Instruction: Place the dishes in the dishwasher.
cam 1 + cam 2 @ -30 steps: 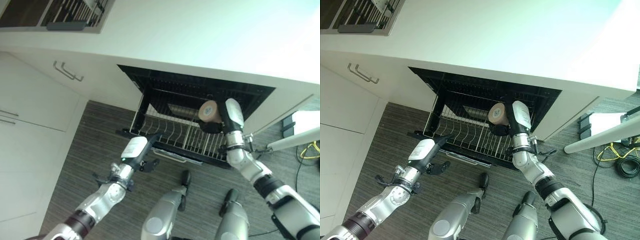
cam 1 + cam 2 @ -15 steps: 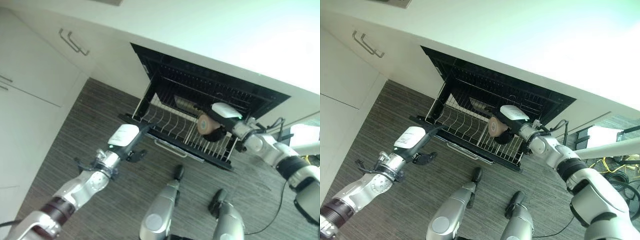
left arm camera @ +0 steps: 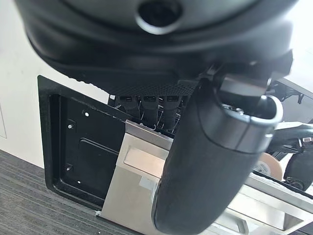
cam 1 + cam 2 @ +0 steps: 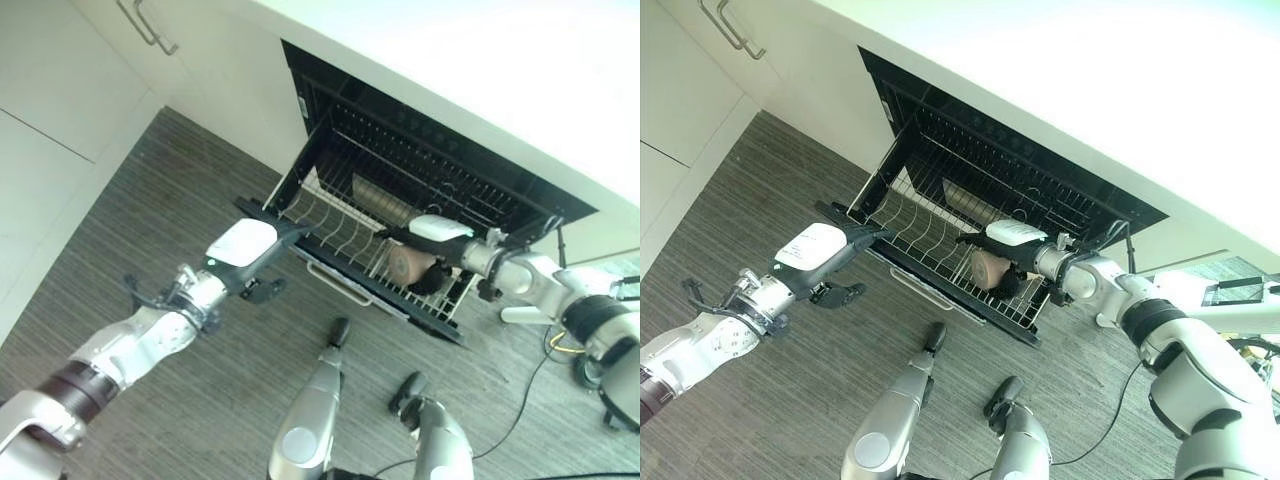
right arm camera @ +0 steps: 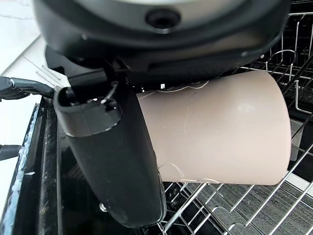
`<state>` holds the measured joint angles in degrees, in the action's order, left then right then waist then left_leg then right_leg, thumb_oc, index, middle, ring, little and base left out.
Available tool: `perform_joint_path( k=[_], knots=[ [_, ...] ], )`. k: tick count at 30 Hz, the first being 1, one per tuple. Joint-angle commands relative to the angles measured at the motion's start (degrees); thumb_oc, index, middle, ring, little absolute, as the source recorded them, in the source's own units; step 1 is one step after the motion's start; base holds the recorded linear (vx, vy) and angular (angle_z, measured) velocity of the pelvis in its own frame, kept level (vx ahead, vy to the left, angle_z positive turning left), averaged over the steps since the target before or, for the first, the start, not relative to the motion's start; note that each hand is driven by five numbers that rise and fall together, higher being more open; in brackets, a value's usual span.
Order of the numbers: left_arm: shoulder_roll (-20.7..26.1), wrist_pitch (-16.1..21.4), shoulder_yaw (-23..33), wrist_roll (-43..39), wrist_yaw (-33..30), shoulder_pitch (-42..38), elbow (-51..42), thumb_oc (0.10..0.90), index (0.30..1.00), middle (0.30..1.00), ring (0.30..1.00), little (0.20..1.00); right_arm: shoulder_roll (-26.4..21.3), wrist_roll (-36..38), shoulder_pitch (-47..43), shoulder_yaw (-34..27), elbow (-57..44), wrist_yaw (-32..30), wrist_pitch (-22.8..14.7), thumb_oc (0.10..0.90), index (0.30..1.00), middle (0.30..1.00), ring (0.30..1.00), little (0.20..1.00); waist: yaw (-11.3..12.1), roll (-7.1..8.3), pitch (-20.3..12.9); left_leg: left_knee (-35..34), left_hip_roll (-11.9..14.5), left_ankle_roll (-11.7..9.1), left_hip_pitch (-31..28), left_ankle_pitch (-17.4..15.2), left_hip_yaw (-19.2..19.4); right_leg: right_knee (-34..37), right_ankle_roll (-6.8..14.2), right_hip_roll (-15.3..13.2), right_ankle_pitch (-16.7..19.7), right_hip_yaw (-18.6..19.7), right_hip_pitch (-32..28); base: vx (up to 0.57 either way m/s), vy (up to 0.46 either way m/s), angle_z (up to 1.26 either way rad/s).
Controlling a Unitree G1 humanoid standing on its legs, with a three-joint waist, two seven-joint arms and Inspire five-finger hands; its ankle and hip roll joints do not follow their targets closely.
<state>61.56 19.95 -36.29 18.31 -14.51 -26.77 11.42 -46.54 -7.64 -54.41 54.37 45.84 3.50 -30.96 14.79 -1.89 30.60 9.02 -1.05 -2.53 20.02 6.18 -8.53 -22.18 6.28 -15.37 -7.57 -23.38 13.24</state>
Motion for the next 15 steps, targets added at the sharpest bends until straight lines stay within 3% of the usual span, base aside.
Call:
perform_joint_path(
  k=[1,4,6,7,9,10,11,12,14,15],
  knots=[
    [1.8,0.7,1.8,-1.7,0.2,-1.2,-0.8,0.8,0.9,0.9,0.9,0.9,1.1,15.5,-2.7,-4.2,-0.6,1.4,-2.1,0.8,0.9,0.9,0.9,0.9,1.9,1.15,-0.8,8.2,3.2,0.4,0.9,-13.9,4.8,5.0,7.8,-5.0,5.9,6.1,2.8,0.0,0.0,0.0],
    [0.7,0.6,3.2,-1.5,0.8,-0.4,-1.2,0.8,0.9,0.9,0.9,0.9,2.3,23.0,-0.3,-11.0,-2.0,-0.2,-1.6,0.8,0.9,0.9,0.9,0.9,1.0,0.83,-0.8,8.2,3.1,0.4,1.0,-14.0,5.0,5.0,7.7,-5.0,5.9,6.7,3.3,-0.01,0.012,0.0],
    [0.7,0.7,4.7,-1.7,1.8,-0.1,-1.1,0.8,0.9,0.9,0.9,0.9,3.1,18.4,0.6,-14.6,-3.2,5.6,2.0,0.8,0.9,0.9,0.9,0.9,0.6,0.97,-0.8,8.2,3.1,0.5,0.9,-14.3,5.3,5.0,7.5,-5.0,5.8,7.4,3.5,0.0,0.0,0.0],
    [-0.2,0.0,5.5,-1.1,2.7,-0.2,-1.2,0.8,0.9,0.9,0.9,0.9,2.1,9.2,2.5,-13.7,-4.8,2.2,0.0,0.8,0.9,0.9,0.9,0.9,0.2,0.96,-0.8,8.2,3.4,0.3,1.2,-14.1,5.5,5.0,7.6,-4.8,5.8,7.3,3.8,-0.01,0.017,-0.04],
    [-0.7,0.1,4.4,-1.7,1.1,-0.1,-0.6,0.8,0.9,0.9,0.9,0.9,1.1,6.0,1.3,-11.8,-6.5,-11.6,-4.8,0.8,0.9,0.9,0.9,0.9,-0.3,0.7,-0.8,8.2,3.3,0.4,0.7,-14.0,5.5,5.0,7.6,-4.7,5.8,7.6,3.6,0.02,0.056,0.02],
    [-0.7,0.5,4.5,-1.9,0.8,0.1,-0.3,0.8,0.9,0.9,0.9,0.9,0.8,0.3,0.5,-12.6,-8.2,-13.6,-5.5,0.8,0.9,0.9,0.9,0.9,-0.5,0.54,-0.8,8.2,3.2,0.5,0.6,-14.2,5.8,5.0,7.5,-4.9,5.8,8.0,3.7,0.0,0.089,0.06],
    [-1.7,0.6,5.0,-1.1,0.9,0.4,0.0,0.8,0.9,0.9,0.9,0.9,-0.2,-4.4,0.7,-12.4,-10.8,-22.3,-7.7,0.8,0.9,0.9,0.9,0.9,-0.6,0.17,-0.8,8.2,3.1,0.6,1.0,-14.0,5.7,5.0,7.3,-4.9,5.9,8.1,4.0,-0.01,0.083,0.01],
    [-2.5,1.0,5.1,-0.4,0.3,1.0,0.8,0.8,0.9,0.9,0.9,0.9,0.4,-2.8,1.1,-13.0,-11.4,-23.3,-6.2,0.8,0.9,0.9,0.9,0.9,-0.8,-0.01,-0.8,8.2,3.1,0.6,0.7,-14.0,5.7,5.0,7.5,-4.9,5.9,8.0,3.9,-0.01,0.081,-0.05],
    [-3.7,0.4,5.6,0.0,-0.3,1.8,1.0,0.8,0.9,0.9,0.9,0.9,-0.1,-0.5,3.5,-12.7,-11.2,-10.9,0.7,0.8,0.9,0.9,0.9,0.9,-1.3,-0.16,-0.8,8.2,3.2,0.5,1.2,-14.3,6.0,5.0,7.2,-4.6,5.3,8.9,4.5,-0.02,0.064,-0.15],
    [-3.9,0.5,4.9,0.4,-1.1,2.0,1.6,0.8,0.9,0.9,0.9,0.9,-0.3,-2.0,3.8,-11.7,-11.0,-18.2,-2.7,0.8,0.9,0.9,0.9,0.9,-1.3,-0.19,-0.8,8.2,3.3,0.5,0.9,-14.3,5.9,5.0,7.3,-4.6,5.2,8.6,4.2,-0.02,0.047,-0.11]
  ],
)
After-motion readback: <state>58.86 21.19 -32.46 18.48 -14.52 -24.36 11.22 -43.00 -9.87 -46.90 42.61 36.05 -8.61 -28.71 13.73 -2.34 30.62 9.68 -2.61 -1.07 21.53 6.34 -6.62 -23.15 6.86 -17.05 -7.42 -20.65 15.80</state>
